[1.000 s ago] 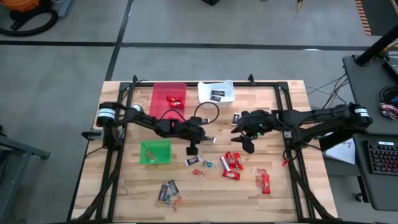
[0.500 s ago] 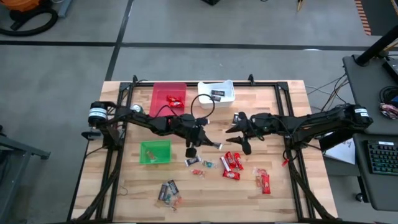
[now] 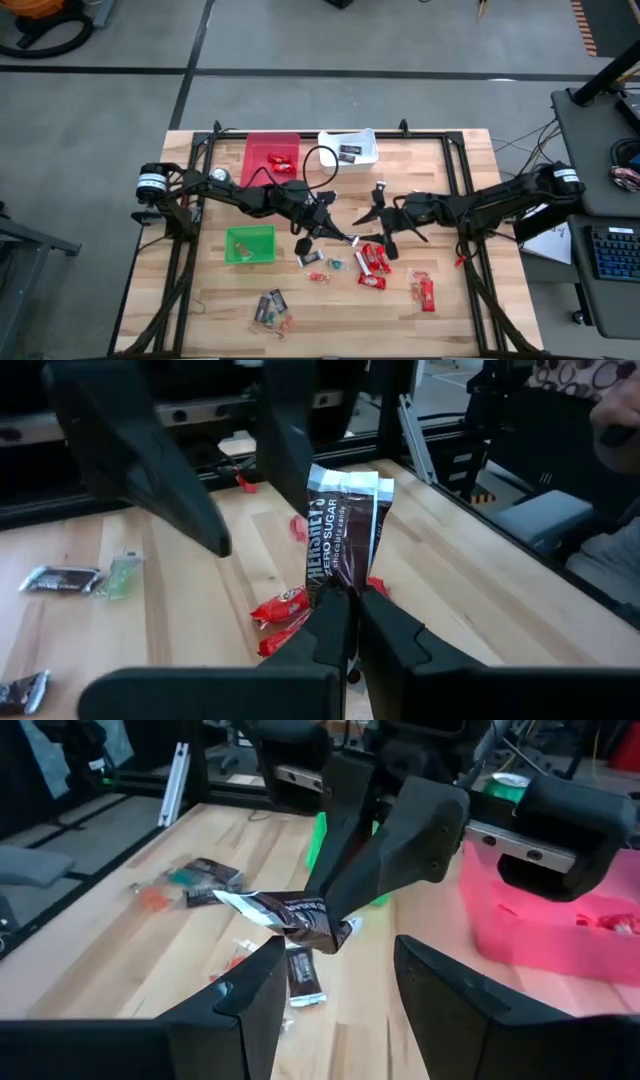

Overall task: Organize candy in baskets
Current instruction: Put the brown chocolate into the white bin, then put the blue gummy into the green bin

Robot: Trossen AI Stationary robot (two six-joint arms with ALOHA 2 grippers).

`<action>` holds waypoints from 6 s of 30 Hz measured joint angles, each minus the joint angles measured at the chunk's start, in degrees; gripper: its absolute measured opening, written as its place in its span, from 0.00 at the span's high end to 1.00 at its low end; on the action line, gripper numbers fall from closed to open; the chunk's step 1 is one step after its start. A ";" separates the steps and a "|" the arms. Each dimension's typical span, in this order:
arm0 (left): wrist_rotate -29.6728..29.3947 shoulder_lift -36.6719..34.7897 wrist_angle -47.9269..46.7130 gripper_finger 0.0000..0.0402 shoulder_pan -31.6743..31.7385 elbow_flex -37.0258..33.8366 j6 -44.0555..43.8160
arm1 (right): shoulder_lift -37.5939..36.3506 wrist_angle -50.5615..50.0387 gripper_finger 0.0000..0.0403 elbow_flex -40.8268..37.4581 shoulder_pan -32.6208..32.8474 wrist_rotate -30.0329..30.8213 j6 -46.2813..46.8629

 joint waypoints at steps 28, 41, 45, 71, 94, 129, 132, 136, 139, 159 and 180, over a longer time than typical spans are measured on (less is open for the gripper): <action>-2.78 0.16 3.03 1.00 0.02 0.00 -6.97 | 1.24 -0.39 0.81 3.24 0.74 -1.40 -8.15; -2.92 -0.10 1.80 0.92 0.87 -0.02 -7.71 | 1.18 -1.01 0.95 3.79 0.38 -2.33 -6.20; -3.28 -2.43 -5.08 0.83 2.26 -0.02 -6.19 | 1.13 -3.80 0.96 5.54 -0.98 -2.21 -4.28; -37.66 -27.12 -55.31 0.72 4.50 -0.04 7.76 | 9.55 -21.80 0.96 21.64 -33.39 3.65 6.65; -39.54 -27.12 -55.07 0.72 6.43 -0.33 3.84 | 33.04 -37.85 0.80 42.06 -40.55 3.66 5.94; -32.18 -16.25 -43.35 0.72 -6.08 -0.35 -12.71 | 14.15 -56.74 0.80 36.95 -23.32 0.02 6.49; -31.92 -12.98 -36.80 0.72 -7.25 -0.35 -12.64 | 11.18 -56.54 0.81 34.66 -20.66 0.14 8.31; -30.35 -8.59 -31.04 0.71 -8.48 -0.14 -11.01 | 6.65 -56.12 0.81 31.34 -17.60 0.18 11.06; -30.25 -5.67 -28.42 0.70 -9.12 0.90 -10.67 | 3.18 -55.56 0.81 28.55 -15.50 0.19 12.73; -26.01 9.31 -23.88 0.47 -12.55 6.58 -5.31 | -5.61 -48.12 0.80 18.58 -10.50 0.75 21.05; -23.57 15.10 -19.48 0.62 -12.39 6.62 -11.52 | -5.23 -47.54 0.81 18.58 -10.37 0.76 22.01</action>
